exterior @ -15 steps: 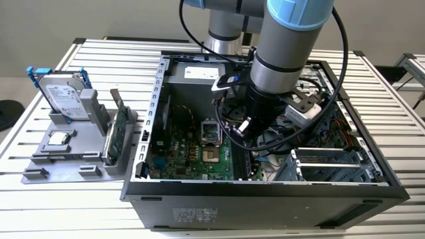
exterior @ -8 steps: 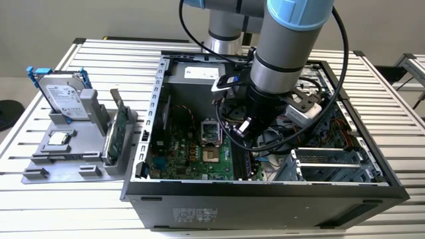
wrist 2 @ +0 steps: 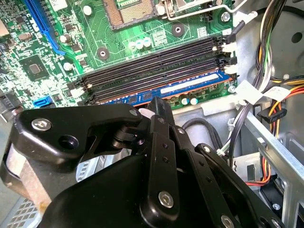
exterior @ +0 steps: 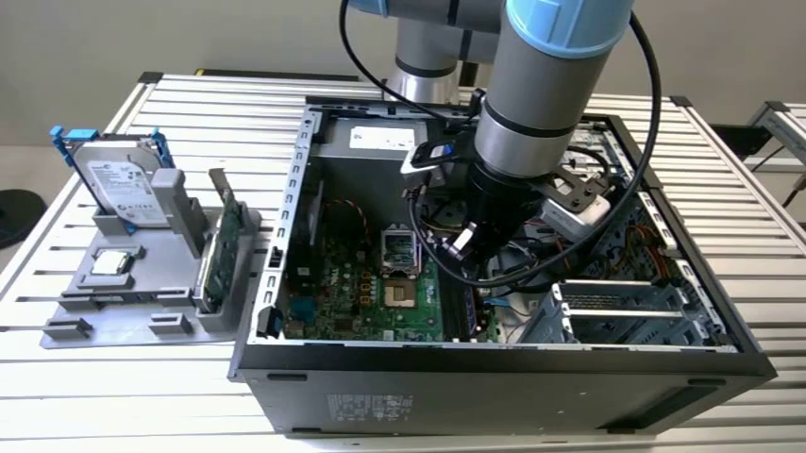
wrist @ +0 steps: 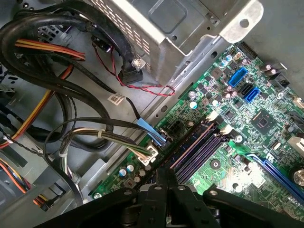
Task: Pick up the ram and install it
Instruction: 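Press down the ram until it locks into place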
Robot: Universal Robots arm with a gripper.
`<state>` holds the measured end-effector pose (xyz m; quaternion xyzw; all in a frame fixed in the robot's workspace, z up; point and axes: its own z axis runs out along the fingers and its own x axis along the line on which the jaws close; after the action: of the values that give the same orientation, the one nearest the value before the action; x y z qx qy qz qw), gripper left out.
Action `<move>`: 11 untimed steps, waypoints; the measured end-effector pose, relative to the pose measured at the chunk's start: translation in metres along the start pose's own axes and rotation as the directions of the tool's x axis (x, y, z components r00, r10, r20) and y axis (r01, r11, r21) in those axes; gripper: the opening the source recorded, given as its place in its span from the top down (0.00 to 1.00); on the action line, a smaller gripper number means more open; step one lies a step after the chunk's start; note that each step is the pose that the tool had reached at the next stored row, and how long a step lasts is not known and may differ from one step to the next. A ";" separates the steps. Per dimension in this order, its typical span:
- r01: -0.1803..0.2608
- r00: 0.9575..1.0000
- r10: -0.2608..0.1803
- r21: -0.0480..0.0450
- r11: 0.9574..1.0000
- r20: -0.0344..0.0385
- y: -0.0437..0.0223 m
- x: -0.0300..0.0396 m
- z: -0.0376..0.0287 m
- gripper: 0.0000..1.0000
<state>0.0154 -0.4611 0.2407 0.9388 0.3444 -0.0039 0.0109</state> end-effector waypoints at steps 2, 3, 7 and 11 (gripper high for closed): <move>0.000 1.000 0.000 0.000 1.000 0.000 0.0000 0.0000 0.0000 1.00; 0.002 1.000 -0.002 0.000 1.000 0.000 0.0000 0.0000 0.0000 1.00; 0.012 1.000 -0.012 0.000 1.000 0.000 0.0000 0.0000 0.0002 1.00; 0.023 1.000 -0.023 0.000 1.000 0.000 0.0000 0.0000 0.0005 1.00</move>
<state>0.0154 -0.4611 0.2402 0.9347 0.3553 -0.0038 0.0109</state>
